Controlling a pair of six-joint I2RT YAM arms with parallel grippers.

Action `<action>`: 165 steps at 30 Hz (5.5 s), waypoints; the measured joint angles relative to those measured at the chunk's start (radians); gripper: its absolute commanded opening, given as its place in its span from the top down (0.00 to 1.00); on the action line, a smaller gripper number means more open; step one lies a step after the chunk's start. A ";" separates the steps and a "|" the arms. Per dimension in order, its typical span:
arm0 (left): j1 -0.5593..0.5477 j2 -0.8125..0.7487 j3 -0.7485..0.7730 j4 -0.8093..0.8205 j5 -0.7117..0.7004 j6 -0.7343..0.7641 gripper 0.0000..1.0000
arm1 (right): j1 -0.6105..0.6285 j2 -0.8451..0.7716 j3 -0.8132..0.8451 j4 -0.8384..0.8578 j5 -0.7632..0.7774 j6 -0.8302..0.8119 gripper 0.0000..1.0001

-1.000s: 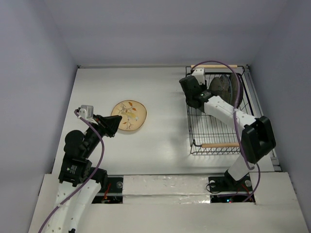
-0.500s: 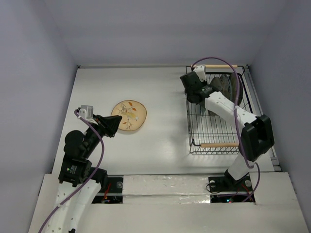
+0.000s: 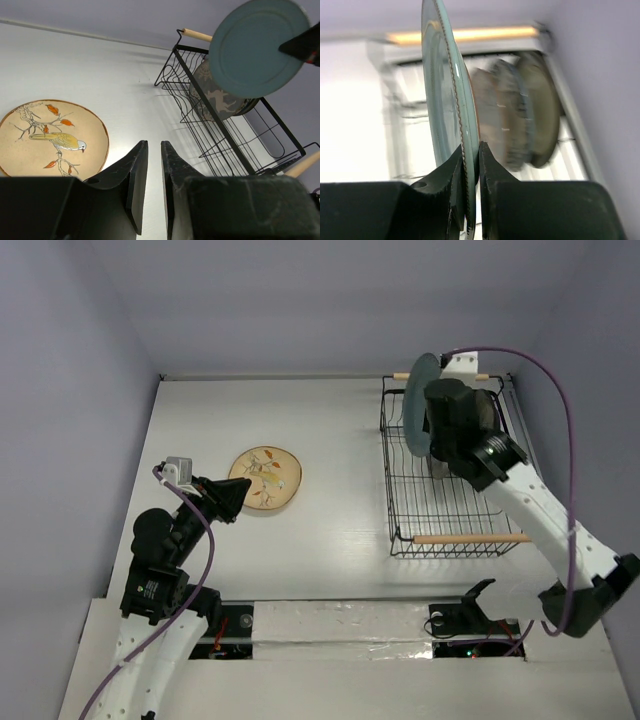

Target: Unload the plates from the dish rack

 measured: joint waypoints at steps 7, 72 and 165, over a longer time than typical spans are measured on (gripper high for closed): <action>0.006 0.000 0.000 0.000 0.000 0.000 0.85 | 0.086 -0.144 -0.132 0.255 -0.347 0.131 1.00; 0.006 0.002 0.000 0.001 0.010 -0.004 0.85 | -0.099 -0.131 -0.285 0.397 -0.235 0.305 0.59; 0.046 0.018 0.000 0.002 0.012 -0.008 0.85 | 0.182 0.675 -0.266 0.999 -0.910 0.842 0.39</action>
